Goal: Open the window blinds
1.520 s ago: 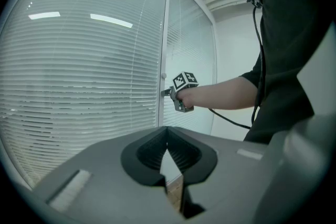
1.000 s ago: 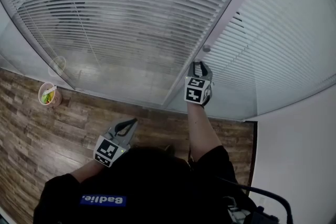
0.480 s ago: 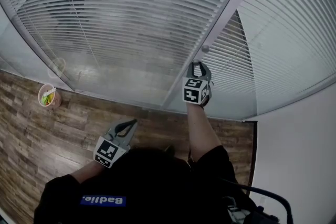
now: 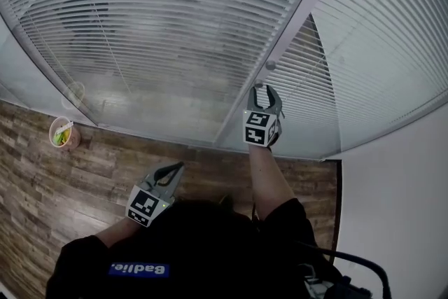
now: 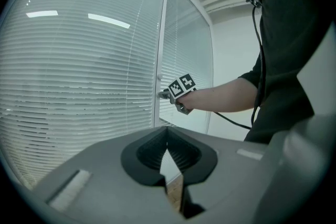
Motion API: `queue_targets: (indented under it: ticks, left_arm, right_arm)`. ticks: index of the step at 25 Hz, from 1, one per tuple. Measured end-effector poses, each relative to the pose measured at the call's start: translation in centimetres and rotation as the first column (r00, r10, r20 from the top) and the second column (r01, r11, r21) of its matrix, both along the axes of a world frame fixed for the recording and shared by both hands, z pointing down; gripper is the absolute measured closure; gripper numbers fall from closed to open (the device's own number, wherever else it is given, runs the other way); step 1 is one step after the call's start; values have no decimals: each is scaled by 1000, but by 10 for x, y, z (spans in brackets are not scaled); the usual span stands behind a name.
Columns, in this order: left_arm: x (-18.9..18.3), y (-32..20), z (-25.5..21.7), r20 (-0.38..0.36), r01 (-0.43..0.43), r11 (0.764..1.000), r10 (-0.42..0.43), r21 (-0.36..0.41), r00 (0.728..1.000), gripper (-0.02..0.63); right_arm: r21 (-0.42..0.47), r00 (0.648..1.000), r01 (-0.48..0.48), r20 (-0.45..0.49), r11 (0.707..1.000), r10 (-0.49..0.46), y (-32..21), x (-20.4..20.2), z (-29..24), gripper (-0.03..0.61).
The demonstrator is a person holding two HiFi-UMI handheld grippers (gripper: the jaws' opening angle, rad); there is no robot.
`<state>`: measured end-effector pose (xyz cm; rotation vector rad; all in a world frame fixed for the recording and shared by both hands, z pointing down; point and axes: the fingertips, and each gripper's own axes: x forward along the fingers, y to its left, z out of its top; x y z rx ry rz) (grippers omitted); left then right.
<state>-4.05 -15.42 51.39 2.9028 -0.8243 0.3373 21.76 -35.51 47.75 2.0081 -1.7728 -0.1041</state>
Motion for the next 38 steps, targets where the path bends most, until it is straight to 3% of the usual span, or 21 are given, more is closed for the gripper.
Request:
queue_targets:
  ticks: [12,19,27,38]
  left_arm:
    - [17,35,-4,-66,-134,991,132,-21,989,614]
    - [39,61,-3,-78,-201,980,199,-12,977,614]
    - [64,89,-13,-53,-128,991,130,37,990,614]
    - [98,182,-15,44,-54,998,52,34,998,614]
  right_arm:
    - [-1,999,-33,-9,999,33,64,0,-18,417]
    - [33,998,16,68,999,-18,111,-14,-21,428]
    - [80,976,48,206,996,-64,175,0,-5,428]
    - [102,948,152,266,983,-174,283,7,9,430]
